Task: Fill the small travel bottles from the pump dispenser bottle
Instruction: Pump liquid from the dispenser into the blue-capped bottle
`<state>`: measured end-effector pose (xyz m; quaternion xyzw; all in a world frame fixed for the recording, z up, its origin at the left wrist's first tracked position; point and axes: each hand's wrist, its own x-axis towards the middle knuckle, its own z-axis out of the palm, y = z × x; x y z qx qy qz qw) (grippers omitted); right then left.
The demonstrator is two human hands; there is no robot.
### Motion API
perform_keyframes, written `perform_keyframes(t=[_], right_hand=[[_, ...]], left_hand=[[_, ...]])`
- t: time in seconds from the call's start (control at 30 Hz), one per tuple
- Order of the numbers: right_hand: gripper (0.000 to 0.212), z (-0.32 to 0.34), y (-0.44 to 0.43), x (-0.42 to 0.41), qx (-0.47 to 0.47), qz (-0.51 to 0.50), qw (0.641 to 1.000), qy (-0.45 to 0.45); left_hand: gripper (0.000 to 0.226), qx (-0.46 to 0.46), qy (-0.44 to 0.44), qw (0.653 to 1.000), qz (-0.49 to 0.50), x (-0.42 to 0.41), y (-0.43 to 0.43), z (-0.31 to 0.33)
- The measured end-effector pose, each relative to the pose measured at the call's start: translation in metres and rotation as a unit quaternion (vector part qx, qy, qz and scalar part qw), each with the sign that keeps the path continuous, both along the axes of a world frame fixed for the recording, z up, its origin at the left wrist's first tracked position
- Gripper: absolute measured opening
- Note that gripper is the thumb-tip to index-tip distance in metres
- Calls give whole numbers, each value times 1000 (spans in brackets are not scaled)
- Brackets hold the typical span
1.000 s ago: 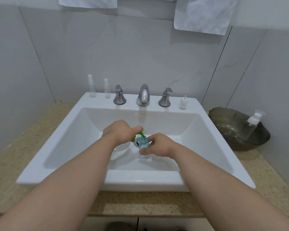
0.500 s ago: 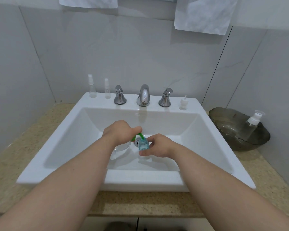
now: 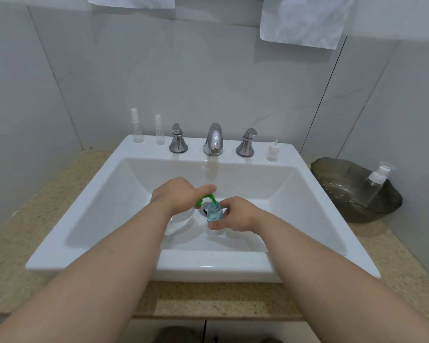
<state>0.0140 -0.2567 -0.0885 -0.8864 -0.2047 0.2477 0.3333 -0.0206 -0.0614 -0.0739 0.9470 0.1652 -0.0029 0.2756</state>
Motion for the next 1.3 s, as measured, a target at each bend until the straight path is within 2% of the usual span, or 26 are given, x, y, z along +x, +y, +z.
perform_keyframes(t=[0.33,1.3], right_hand=[[30,3,1,-2,16,3,1000,-4],[39,4,1,-4,11,12,1000,-14]], left_hand=[[64,-9,-12,1000,18,1,0,2],[65,3,-10,1000,3,4,2,1]])
